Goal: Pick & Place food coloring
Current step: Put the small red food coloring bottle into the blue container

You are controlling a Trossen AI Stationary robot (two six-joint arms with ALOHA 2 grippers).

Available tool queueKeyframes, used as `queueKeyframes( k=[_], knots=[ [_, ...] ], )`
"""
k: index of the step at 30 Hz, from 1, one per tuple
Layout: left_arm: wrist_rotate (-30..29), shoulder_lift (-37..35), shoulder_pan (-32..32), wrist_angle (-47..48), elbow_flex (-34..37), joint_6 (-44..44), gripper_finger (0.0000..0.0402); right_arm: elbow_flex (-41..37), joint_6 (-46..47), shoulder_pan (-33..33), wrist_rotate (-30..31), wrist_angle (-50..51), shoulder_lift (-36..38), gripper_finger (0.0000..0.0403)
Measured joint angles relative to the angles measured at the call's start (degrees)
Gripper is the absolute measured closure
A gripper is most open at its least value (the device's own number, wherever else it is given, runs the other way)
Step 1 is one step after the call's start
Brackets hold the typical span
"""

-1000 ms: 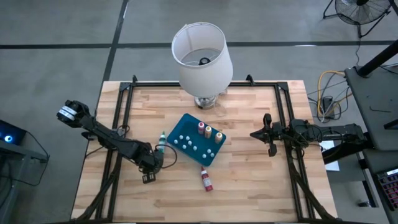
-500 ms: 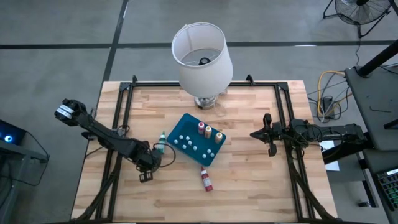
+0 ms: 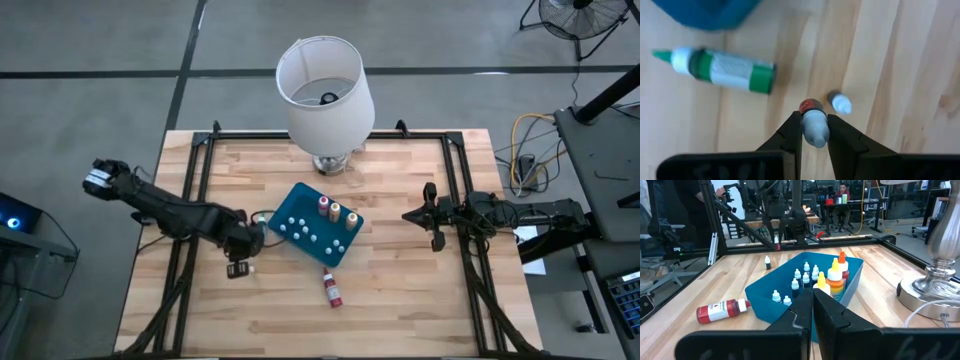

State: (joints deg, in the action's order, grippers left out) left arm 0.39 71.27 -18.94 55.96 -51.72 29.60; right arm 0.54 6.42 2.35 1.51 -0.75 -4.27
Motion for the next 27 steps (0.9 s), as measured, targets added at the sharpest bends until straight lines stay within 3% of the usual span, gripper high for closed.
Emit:
queueKeyframes(
  k=[12, 27],
  knots=[
    [-0.33, 5.19, 10.02, -0.41, -8.59, -13.23, 0.0356, 0.0, 0.0, -0.01, 0.01, 0.0, 0.0, 0.0394],
    [0.22, 19.72, 17.04, -0.89, -24.05, -27.84, 0.0356, 0.0, 0.0, 0.0, 0.01, 0.02, -0.02, 0.0394]
  ],
)
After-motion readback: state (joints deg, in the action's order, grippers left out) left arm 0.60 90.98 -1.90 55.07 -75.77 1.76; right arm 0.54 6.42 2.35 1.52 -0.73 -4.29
